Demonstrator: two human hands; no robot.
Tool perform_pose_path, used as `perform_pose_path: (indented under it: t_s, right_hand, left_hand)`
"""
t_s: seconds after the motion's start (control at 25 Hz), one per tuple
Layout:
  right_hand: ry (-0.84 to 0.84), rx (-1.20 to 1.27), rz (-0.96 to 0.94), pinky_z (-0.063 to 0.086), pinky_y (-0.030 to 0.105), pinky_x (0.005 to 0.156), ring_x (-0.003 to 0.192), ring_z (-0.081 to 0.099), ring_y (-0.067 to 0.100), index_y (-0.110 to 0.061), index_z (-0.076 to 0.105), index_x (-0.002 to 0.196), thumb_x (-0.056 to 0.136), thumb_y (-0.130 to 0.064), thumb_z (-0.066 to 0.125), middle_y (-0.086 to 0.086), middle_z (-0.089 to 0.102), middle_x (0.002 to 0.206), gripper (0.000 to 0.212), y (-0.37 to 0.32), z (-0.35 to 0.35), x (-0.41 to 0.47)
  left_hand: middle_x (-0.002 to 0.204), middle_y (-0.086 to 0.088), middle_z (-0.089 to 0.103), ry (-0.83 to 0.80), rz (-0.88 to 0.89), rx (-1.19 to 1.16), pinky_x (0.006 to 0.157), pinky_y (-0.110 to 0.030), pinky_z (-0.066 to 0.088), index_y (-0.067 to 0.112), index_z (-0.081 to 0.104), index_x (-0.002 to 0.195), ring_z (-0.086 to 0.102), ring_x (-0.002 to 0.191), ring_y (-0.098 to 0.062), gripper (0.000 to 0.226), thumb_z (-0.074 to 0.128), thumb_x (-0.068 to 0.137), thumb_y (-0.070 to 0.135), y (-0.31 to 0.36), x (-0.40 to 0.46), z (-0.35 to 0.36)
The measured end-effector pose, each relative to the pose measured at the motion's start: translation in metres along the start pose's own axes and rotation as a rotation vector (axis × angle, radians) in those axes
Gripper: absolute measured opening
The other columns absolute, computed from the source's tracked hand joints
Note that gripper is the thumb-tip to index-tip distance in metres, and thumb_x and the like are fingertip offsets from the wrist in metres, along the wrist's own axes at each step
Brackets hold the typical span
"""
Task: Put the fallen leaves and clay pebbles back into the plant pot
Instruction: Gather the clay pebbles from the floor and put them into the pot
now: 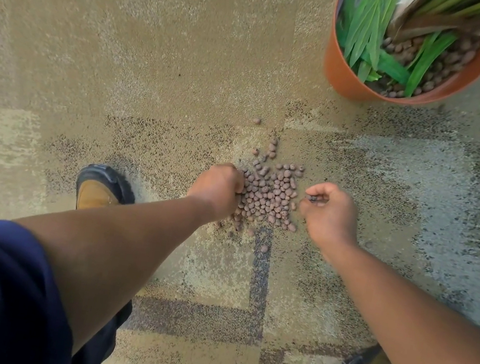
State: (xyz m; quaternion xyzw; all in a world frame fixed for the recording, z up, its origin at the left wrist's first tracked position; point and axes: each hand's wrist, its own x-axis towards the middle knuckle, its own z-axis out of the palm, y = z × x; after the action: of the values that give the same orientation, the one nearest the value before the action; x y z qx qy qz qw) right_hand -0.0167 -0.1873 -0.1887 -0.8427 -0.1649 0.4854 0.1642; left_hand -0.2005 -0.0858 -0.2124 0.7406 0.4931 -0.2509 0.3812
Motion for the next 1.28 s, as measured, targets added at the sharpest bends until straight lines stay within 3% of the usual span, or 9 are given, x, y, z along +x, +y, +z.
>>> perform_pose_path:
  t_s: [0.24, 0.36, 0.52, 0.64, 0.76, 0.96, 1.12, 1.2, 1.28]
  right_hand:
    - [0.112, 0.329, -0.023, 0.055, 0.012, 0.062, 0.082, 0.069, 0.008, -0.024, 0.066, 0.096, 0.089, 0.001, 0.073, -0.005, 0.069, 0.098, 0.027, -0.033, -0.016, -0.021]
    - [0.232, 0.559, -0.163, 0.059, 0.018, 0.073, 0.081, 0.071, 0.005, -0.021, 0.068, 0.094, 0.087, 0.003, 0.076, -0.005, 0.071, 0.094, 0.026, -0.076, -0.049, -0.021]
    - [0.329, 0.686, -0.270, 0.062, 0.031, 0.077, 0.078, 0.067, 0.013, -0.017, 0.068, 0.090, 0.085, 0.003, 0.077, -0.001, 0.068, 0.085, 0.023, -0.121, -0.091, 0.013]
    - [0.295, 0.829, -0.126, 0.065, 0.029, 0.078, 0.080, 0.072, 0.013, -0.009, 0.063, 0.102, 0.089, 0.003, 0.076, 0.002, 0.068, 0.090, 0.022, -0.134, -0.100, 0.032]
    - [0.362, 0.869, -0.118, 0.063, 0.026, 0.075, 0.074, 0.072, 0.008, -0.009, 0.061, 0.106, 0.092, 0.001, 0.073, 0.003, 0.068, 0.091, 0.020, -0.134, -0.100, 0.037]
    - [0.381, 0.642, -0.202, 0.061, 0.027, 0.065, 0.070, 0.068, 0.014, -0.015, 0.064, 0.094, 0.094, 0.006, 0.065, 0.001, 0.067, 0.082, 0.021, -0.103, -0.077, 0.019]
    - [0.098, 0.160, -0.141, 0.062, 0.029, 0.076, 0.090, 0.069, 0.017, -0.023, 0.064, 0.102, 0.095, 0.000, 0.065, -0.001, 0.068, 0.103, 0.024, -0.056, -0.036, 0.008]
    - [-0.043, -0.129, -0.079, 0.060, 0.029, 0.087, 0.104, 0.066, 0.018, -0.022, 0.061, 0.125, 0.093, -0.006, 0.069, -0.002, 0.060, 0.128, 0.037, -0.036, -0.016, 0.010]
    - [-0.107, -0.295, -0.046, 0.058, 0.038, 0.100, 0.120, 0.061, 0.024, -0.024, 0.052, 0.142, 0.090, -0.013, 0.074, 0.001, 0.047, 0.146, 0.058, -0.025, -0.001, 0.015]
  left_hand:
    - [0.088, -0.002, 0.069, -0.014, -0.255, -0.501, 0.056, -0.008, 0.051, 0.011, 0.071, 0.084, 0.067, 0.077, -0.007, 0.012, 0.077, 0.085, 0.001, 0.041, -0.012, -0.051]
    - [0.090, 0.003, 0.072, 0.060, -0.083, -0.761, 0.074, -0.018, 0.058, 0.014, 0.072, 0.087, 0.072, 0.081, -0.010, 0.016, 0.082, 0.080, 0.004, 0.092, -0.022, -0.100]
    - [0.086, 0.001, 0.074, 0.273, 0.205, -0.814, 0.075, -0.020, 0.060, 0.008, 0.074, 0.085, 0.072, 0.079, -0.012, 0.013, 0.084, 0.078, 0.004, 0.152, 0.007, -0.152]
    - [0.082, 0.003, 0.072, 0.326, 0.199, -0.762, 0.065, -0.017, 0.059, 0.010, 0.072, 0.086, 0.067, 0.072, -0.006, 0.013, 0.084, 0.080, 0.007, 0.173, 0.036, -0.159]
    - [0.089, 0.000, 0.070, 0.270, 0.134, -0.813, 0.073, -0.023, 0.062, 0.012, 0.069, 0.093, 0.070, 0.082, -0.010, 0.017, 0.076, 0.085, -0.001, 0.169, 0.047, -0.154]
    - [0.095, 0.002, 0.070, 0.486, 0.150, -0.904, 0.085, -0.033, 0.062, 0.019, 0.067, 0.090, 0.070, 0.091, -0.014, 0.026, 0.062, 0.092, -0.006, 0.126, 0.038, -0.126]
    - [0.128, 0.002, 0.063, 0.267, -0.084, -0.615, 0.076, -0.016, 0.060, 0.017, 0.065, 0.126, 0.066, 0.095, -0.004, 0.035, 0.059, 0.098, -0.002, 0.078, 0.023, -0.077]
    - [0.142, 0.002, 0.052, 0.178, -0.105, -0.372, 0.102, -0.027, 0.054, 0.021, 0.057, 0.141, 0.056, 0.123, -0.015, 0.049, 0.065, 0.095, 0.005, 0.054, 0.023, -0.053]
    - [0.140, 0.001, 0.046, 0.127, -0.077, -0.224, 0.119, -0.045, 0.038, 0.026, 0.051, 0.146, 0.043, 0.134, -0.022, 0.065, 0.070, 0.088, 0.003, 0.038, 0.025, -0.038]
